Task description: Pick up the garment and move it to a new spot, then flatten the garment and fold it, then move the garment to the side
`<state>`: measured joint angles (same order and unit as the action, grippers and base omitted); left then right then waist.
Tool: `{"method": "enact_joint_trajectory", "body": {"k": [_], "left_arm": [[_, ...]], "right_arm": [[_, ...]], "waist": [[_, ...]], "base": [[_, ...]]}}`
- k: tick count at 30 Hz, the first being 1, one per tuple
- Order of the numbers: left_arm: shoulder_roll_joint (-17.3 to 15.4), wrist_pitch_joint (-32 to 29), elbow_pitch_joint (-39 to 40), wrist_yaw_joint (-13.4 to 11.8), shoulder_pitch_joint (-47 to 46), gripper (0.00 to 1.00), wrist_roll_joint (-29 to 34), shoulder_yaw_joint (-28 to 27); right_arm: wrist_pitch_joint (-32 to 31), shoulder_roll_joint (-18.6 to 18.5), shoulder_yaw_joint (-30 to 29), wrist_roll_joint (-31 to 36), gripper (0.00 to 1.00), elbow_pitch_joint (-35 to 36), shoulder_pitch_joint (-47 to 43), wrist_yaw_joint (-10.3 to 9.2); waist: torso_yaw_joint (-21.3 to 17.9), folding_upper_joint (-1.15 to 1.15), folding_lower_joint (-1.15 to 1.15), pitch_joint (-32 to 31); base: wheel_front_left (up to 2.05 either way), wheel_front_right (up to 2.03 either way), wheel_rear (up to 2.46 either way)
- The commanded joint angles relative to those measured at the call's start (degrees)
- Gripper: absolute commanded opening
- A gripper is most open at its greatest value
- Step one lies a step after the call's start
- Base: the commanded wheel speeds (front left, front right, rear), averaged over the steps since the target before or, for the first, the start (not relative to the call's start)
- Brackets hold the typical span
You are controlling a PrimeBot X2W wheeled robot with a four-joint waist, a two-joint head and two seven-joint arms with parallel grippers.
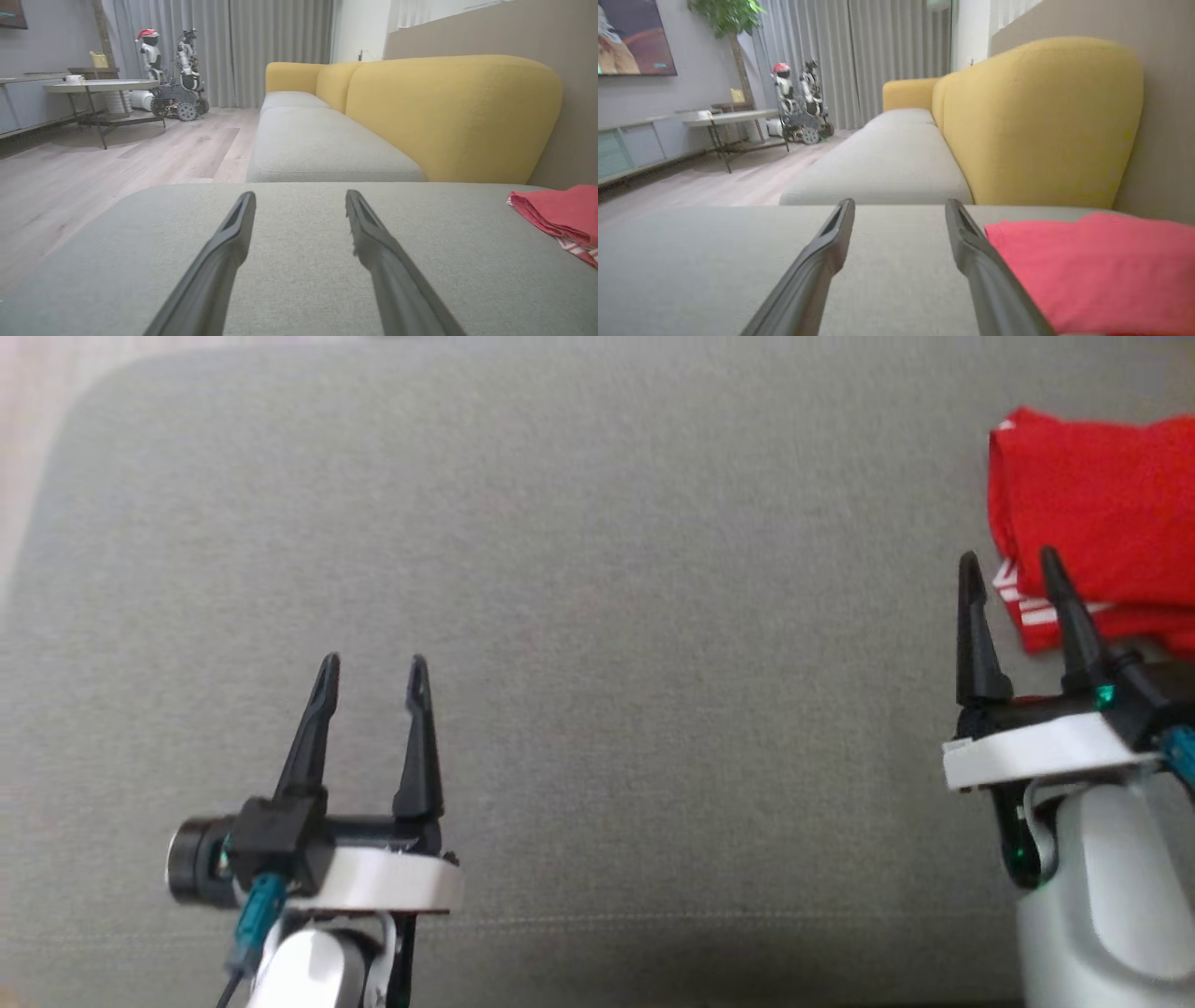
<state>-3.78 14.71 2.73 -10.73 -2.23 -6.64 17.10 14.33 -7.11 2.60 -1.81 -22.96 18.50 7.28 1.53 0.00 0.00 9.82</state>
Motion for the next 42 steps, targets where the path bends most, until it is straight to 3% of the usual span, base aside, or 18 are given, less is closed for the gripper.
{"method": "enact_joint_trajectory", "body": {"k": [1, 6, 14, 26, 40, 41, 42], "left_arm": [[0.3, 0.29, 2.47, 0.42, -0.3, 1.0, 0.38, -2.62], [0.63, 0.29, 3.69, 1.6, 2.03, 1.0, 1.32, -3.39], [0.83, 0.29, 3.38, 4.52, 4.89, 1.0, 1.35, -4.09], [0.89, 0.29, 2.12, 6.45, 7.17, 1.0, 2.56, -4.88], [0.9, 0.29, 1.12, 5.82, 7.36, 1.0, 3.16, -4.7], [0.53, 0.0, -0.66, 5.79, 9.1, 0.0, 2.79, -2.9], [0.51, -0.02, -1.4, 5.76, 9.13, 0.0, 2.78, -2.84]], "right_arm": [[0.61, 0.88, 1.37, 0.44, 1.0, 5.14, -0.7, 0.21], [0.65, 2.5, 0.44, 1.04, 1.0, 12.49, -7.41, 0.21], [0.66, 3.8, 1.09, 1.54, 1.0, 16.91, -14.8, 0.21], [0.66, 4.21, 4.69, 0.01, 1.0, 15.12, -19.34, 0.21], [0.66, 4.23, 5.62, -1.27, 1.0, 15.25, -19.5, 0.21], [0.19, 4.32, 4.09, -0.78, 0.0, 13.3, -20.82, 0.0], [0.19, 4.32, 4.09, -0.78, 0.0, 12.67, -20.83, 0.0]], "waist": [[1.53, 0.0, 0.0, -2.29], [2.66, 0.0, 0.0, -4.85], [3.08, 0.0, 0.0, -7.32], [1.94, 0.0, 0.0, -9.8], [1.65, 0.0, 0.0, -9.97], [1.64, 0.0, 0.0, -9.97], [1.63, 0.0, 0.0, -9.96]], "base": [[0.0, 0.0, 0.0], [0.0, 0.0, 0.0], [0.0, 0.0, 0.0], [0.0, 0.0, 0.0], [0.0, 0.0, 0.0], [0.0, 0.0, 0.0], [0.0, 0.0, 0.0]]}}
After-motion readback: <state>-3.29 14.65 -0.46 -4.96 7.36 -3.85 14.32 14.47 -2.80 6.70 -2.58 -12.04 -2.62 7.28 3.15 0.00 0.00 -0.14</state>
